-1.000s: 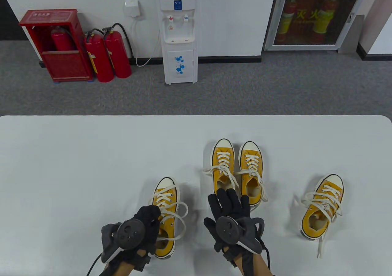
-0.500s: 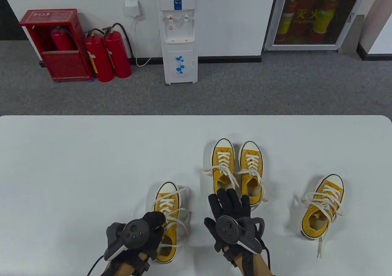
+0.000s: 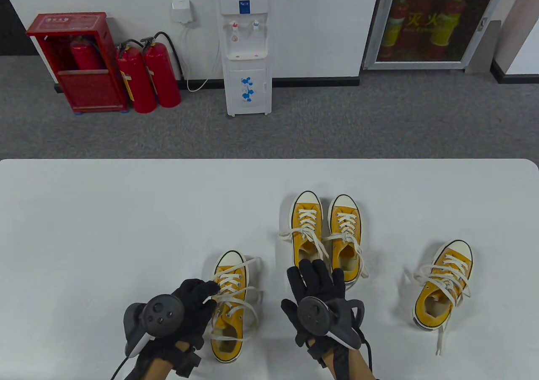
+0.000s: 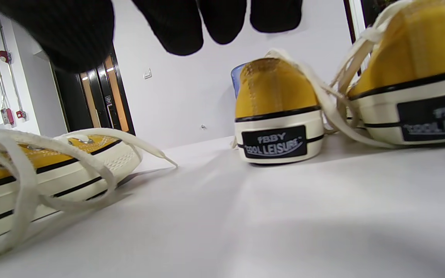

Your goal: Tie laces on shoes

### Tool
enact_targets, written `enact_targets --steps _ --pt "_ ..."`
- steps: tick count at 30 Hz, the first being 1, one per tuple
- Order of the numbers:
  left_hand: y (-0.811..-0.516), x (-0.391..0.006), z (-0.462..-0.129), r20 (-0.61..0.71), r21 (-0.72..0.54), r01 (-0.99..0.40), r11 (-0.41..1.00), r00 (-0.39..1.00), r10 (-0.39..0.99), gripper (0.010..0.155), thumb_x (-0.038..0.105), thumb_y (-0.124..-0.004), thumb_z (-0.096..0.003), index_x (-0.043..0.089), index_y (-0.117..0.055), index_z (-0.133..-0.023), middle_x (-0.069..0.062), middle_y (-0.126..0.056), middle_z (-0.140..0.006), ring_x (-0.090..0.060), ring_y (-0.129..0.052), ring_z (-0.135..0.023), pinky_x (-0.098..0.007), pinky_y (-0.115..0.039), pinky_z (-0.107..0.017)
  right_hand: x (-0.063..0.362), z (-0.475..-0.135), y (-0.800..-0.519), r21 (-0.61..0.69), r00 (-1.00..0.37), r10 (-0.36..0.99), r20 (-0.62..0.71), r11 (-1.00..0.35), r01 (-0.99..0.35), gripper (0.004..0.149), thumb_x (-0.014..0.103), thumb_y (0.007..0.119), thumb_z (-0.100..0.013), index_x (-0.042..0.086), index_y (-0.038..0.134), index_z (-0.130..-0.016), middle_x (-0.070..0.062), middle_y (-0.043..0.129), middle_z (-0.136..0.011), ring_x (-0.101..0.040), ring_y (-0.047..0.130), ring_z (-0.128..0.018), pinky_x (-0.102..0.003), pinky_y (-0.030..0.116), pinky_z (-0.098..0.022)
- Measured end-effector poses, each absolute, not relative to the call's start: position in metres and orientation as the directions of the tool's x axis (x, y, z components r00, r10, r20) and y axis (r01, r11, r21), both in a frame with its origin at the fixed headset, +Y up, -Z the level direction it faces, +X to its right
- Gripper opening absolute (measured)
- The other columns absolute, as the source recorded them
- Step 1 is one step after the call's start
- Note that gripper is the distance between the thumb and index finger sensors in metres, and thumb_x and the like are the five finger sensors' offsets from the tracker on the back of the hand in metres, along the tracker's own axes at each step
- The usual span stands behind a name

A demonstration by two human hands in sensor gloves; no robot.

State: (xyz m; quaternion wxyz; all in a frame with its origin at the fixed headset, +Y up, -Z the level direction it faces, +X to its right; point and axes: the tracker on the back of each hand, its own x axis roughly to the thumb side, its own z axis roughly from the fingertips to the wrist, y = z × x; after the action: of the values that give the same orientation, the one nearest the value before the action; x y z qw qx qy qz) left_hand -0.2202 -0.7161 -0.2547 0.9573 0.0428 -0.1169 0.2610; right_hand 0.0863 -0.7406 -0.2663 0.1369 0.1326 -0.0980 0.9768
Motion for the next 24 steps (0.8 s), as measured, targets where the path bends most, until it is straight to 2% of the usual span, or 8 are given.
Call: enact_targets --steps 4,8,13,17,24 --pt "-0.703 -0.203 -0.258 0.268 -0.04 -0.443 0.895 0.859 0.437 0.046 0.045 -0.085 -0.0473 0.039 -0.084 -0.093 -0.004 -0.081 -0.097 -0.025 -0.097 -0.059 -0.054 -0.08 -0.054 0.085 -0.266 -0.741 -0.15 -0.927 0.237 0.291 -0.945 -0.289 0.076 0.056 0.074 -0.044 0.021 0.055 -0.108 -0.007 0.036 -0.116 -0.044 0.04 -0.109 -0.074 0.025 -0.071" --pt "-0.696 -0.178 -0.263 0.296 -0.097 -0.281 0.955 0.908 0.298 0.046 0.045 -0.086 -0.0467 0.04 -0.085 -0.093 -0.004 -0.082 -0.094 -0.024 -0.096 -0.056 -0.054 -0.08 -0.054 0.084 -0.266 -0.741 -0.152 -0.926 0.235 0.295 -0.945 -0.289 0.076 0.056 0.074 -0.044 0.021 0.055 -0.108 -0.007 0.036 -0.116 -0.044 0.04 -0.11 -0.074 0.025 -0.071" --pt "-0.699 -0.154 -0.277 0.272 -0.194 -0.133 0.972 0.945 0.183 0.045 0.043 -0.086 -0.0469 0.041 -0.086 -0.092 -0.003 -0.084 -0.091 -0.023 -0.096 -0.052 -0.053 -0.08 -0.053 0.084 -0.266 -0.741 -0.152 -0.926 0.238 0.293 -0.944 -0.291 0.076 0.056 0.074 -0.044 0.021 0.055 -0.108 -0.007 0.036 -0.116 -0.044 0.04 -0.11 -0.074 0.025 -0.071" --pt "-0.706 -0.144 -0.286 0.27 -0.219 -0.036 0.975 0.958 0.096 0.045 0.04 -0.088 -0.046 0.044 -0.086 -0.091 -0.003 -0.084 -0.091 -0.022 -0.096 -0.052 -0.053 -0.081 -0.052 0.085 -0.266 -0.741 -0.151 -0.925 0.243 0.291 -0.943 -0.295 0.076 0.056 0.074 -0.044 0.021 0.055 -0.108 -0.007 0.036 -0.116 -0.044 0.04 -0.109 -0.074 0.025 -0.071" --pt "-0.717 -0.139 -0.292 0.244 -0.231 -0.007 0.973 0.968 0.065 0.047 0.04 -0.091 -0.0448 0.042 -0.084 -0.091 -0.002 -0.083 -0.089 -0.019 -0.096 -0.05 -0.051 -0.082 -0.05 0.085 -0.266 -0.741 -0.148 -0.924 0.242 0.296 -0.944 -0.295 0.076 0.056 0.074 -0.044 0.021 0.055 -0.108 -0.007 0.036 -0.116 -0.044 0.04 -0.11 -0.074 0.025 -0.071"
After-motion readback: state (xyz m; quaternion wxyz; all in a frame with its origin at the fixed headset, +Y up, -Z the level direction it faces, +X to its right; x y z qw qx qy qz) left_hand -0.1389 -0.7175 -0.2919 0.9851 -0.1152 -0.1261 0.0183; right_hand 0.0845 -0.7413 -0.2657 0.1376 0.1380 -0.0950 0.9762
